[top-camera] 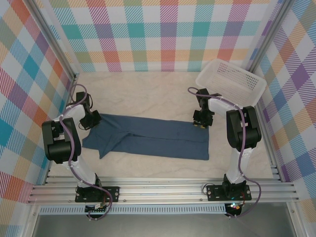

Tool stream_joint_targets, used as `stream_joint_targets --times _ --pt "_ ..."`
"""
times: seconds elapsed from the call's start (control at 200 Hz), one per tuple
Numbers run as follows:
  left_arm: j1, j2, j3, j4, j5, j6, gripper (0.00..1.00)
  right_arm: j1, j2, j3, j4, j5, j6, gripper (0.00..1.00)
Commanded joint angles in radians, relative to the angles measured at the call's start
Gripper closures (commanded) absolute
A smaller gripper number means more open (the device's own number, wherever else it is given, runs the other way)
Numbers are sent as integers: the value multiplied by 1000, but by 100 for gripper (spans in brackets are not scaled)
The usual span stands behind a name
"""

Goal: Fold and stack the t-shirts

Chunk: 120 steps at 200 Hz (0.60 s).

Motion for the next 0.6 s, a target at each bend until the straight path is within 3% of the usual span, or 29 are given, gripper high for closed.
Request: stream_joint_targets --times 0.0,0.595 --pt "-12 -35 14 -21 -17 -10 100 -5 32 7 7 -12 -2 71" --pt "-45 -26 187 -113 -99 -87 100 -5 53 13 2 -27 -7 71"
